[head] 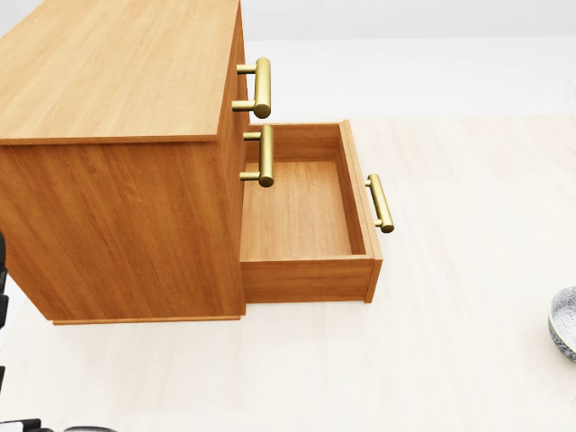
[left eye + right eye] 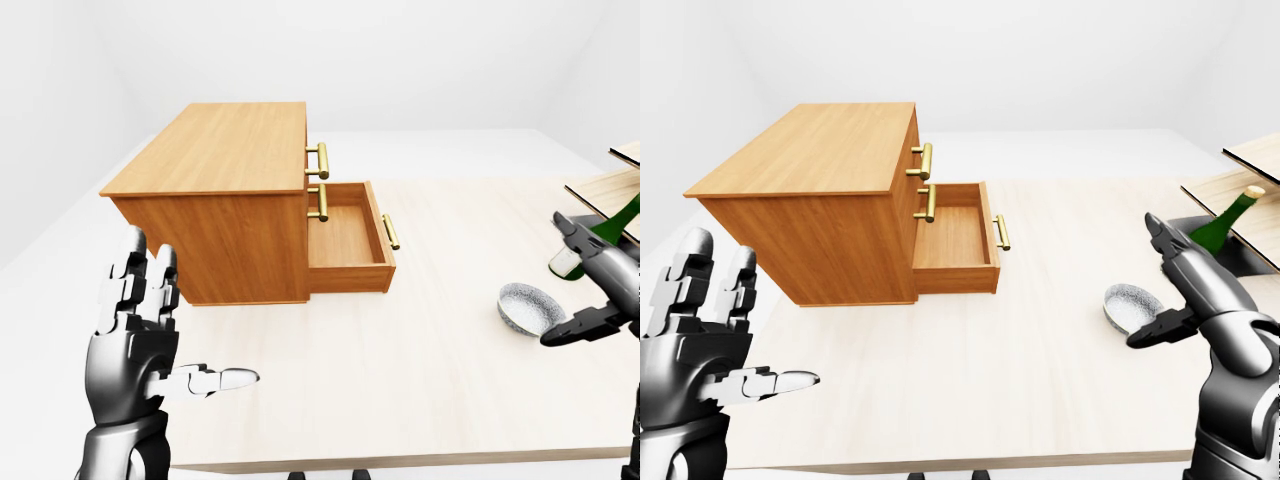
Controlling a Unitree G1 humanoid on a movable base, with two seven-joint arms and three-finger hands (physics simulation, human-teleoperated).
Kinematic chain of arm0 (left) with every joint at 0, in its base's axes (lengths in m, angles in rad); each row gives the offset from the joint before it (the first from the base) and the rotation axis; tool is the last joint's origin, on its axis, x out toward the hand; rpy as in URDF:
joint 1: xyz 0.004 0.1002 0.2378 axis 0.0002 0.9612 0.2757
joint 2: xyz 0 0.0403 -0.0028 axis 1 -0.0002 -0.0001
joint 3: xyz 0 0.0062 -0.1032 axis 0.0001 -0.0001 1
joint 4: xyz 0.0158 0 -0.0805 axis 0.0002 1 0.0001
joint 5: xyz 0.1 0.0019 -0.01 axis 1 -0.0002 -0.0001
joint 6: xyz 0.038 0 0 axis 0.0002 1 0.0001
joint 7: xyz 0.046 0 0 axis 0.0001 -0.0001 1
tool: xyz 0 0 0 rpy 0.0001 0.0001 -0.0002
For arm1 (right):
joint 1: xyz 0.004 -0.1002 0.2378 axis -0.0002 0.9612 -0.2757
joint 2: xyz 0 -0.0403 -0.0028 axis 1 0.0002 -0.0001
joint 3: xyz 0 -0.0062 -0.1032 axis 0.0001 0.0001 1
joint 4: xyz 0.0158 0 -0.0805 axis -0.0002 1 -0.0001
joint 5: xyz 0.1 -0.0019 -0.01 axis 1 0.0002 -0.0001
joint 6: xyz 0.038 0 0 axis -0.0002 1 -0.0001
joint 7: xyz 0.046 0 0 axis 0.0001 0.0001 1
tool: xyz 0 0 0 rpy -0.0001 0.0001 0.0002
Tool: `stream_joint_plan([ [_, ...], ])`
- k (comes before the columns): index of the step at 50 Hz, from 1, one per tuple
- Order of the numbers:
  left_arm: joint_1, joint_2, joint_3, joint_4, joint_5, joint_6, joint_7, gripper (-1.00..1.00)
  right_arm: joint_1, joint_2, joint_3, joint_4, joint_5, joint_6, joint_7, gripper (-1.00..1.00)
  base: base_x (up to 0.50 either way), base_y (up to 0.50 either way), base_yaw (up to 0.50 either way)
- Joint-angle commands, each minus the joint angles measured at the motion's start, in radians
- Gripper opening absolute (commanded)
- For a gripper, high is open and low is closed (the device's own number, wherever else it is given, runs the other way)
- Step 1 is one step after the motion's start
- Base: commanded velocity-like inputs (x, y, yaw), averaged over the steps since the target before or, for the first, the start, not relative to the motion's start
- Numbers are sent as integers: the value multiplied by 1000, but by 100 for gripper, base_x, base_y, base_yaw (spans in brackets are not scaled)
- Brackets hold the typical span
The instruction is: Put the bowl on top of the cabinet.
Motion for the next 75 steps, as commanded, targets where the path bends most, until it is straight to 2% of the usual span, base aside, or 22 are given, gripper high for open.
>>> stream_joint_plan([
  [1,1,-1,-2,4,3,0,-1,100,-3,-7,33,109,21,0,0,100,0,0,0],
  [14,-2,0,1,-3,1,0,1,100,-18,-40,28,240,89,0,0,100,0,0,0],
  [22,1,0,-5,1,6,0,1,100,-13,-52,29,241,91,0,0,100,0,0,0],
  [36,5,0,-8,2,8,0,0,100,-33,-81,47,382,111,0,0,100,0,0,0],
  [47,3,1,-10,9,9,0,1,100,-48,-91,71,498,160,0,-56,100,0,0,0],
  [75,9,0,-17,5,15,0,3,100,-15,-86,95,483,112,0,-9,100,0,0,0],
])
